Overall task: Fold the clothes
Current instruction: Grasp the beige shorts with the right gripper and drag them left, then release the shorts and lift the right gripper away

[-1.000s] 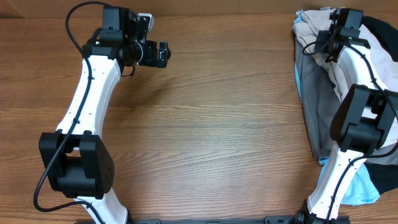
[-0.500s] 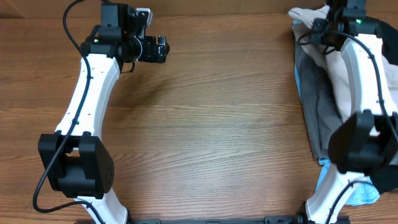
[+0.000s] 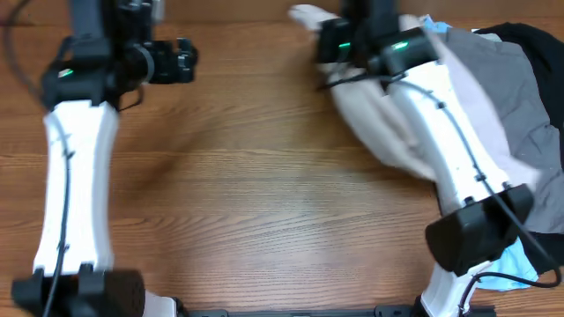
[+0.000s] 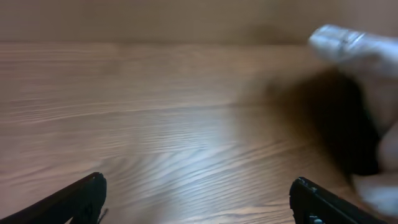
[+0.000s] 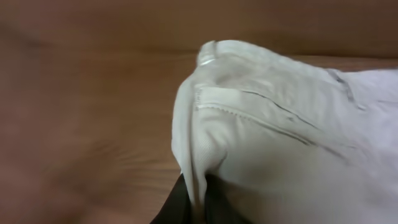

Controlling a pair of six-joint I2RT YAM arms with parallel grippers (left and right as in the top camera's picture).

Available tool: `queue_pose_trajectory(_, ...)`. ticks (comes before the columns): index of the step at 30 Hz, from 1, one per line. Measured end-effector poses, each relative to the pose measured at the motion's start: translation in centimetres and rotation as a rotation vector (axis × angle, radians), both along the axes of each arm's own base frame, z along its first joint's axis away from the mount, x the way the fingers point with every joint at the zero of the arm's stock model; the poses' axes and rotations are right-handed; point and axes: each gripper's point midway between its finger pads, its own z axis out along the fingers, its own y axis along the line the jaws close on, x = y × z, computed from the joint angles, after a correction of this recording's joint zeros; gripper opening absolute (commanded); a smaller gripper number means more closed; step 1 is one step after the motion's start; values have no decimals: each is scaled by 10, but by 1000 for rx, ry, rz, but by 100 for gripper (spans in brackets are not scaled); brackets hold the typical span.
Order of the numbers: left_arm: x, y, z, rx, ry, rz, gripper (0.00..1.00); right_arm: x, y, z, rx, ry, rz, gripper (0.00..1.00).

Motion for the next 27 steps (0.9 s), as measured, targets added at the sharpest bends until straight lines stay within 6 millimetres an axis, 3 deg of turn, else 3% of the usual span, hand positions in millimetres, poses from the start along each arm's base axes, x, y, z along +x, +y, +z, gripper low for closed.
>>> queue_pose_trajectory(2,-14,22,18,12,-26,59,100,-15,47,6,52,-20,69,4)
queue_pose_trajectory(4,-22,37,25,17,-28,98,100,-26,93,7,110,-43,128,4)
queue_pose_trajectory(6,-27,49,24,18,-17,128,100,-35,130,-6,144,-34,181,4)
queue_pose_trajectory(7,-28,53,23,19,-11,139,100,-39,143,-14,150,-23,200,9)
queue_pose_trajectory(8,-29,58,20,21,-2,153,100,-46,161,-29,155,-2,224,23)
queue_pose_trajectory(9,-29,60,20,20,2,158,100,-49,171,-36,160,5,240,61)
queue_pose_trajectory(10,-30,63,19,21,4,166,100,-57,186,-49,161,23,262,90)
queue_pose_trajectory(11,-30,64,19,22,5,169,100,-64,197,-57,158,39,275,100)
queue_pose_trajectory(14,-31,64,18,22,11,169,100,-84,212,-64,145,67,312,100)
queue_pose_trajectory(17,-33,65,16,28,22,176,100,-88,195,-66,107,127,289,100)
queue_pose_trajectory(20,-34,67,14,35,30,184,100,-77,154,-62,71,182,221,100)
queue_pose_trajectory(22,-35,67,13,35,37,184,100,-57,85,-51,22,231,106,100)
queue_pose_trajectory(25,-40,60,8,26,70,165,100,-50,10,-53,-57,313,-14,100)
queue_pose_trajectory(27,-46,47,1,24,105,122,100,-58,-29,-66,-122,410,-70,100)
